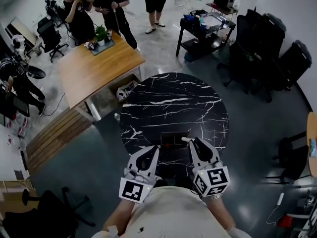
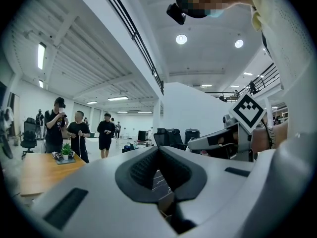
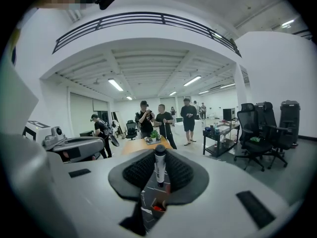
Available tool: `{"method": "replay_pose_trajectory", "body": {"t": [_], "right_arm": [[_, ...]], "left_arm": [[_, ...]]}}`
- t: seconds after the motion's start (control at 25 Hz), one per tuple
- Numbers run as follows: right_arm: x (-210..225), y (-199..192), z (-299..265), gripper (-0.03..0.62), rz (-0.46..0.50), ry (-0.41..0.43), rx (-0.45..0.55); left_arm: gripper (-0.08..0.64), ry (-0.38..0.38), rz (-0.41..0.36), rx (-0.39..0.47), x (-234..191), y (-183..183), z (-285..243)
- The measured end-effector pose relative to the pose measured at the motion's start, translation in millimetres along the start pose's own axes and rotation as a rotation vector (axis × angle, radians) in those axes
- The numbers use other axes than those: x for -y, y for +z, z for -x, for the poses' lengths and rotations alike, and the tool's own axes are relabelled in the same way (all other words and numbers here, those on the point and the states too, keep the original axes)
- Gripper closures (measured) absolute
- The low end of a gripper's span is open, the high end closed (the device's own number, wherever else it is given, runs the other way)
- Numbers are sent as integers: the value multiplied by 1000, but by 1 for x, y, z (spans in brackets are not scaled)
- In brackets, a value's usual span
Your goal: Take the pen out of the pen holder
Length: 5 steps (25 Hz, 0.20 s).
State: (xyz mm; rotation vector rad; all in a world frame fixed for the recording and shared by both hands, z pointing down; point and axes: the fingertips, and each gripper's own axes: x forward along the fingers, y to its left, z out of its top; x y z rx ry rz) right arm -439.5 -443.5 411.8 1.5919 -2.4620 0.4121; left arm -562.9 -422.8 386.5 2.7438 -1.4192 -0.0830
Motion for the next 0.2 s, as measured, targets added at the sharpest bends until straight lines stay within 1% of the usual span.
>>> {"method": "replay_pose_trajectory", "body": {"t": [0.2], "right_arm": [[0, -3, 4, 508, 3, -2, -9]], "left_arm": [[549, -6, 1, 8, 3, 4, -1]]}}
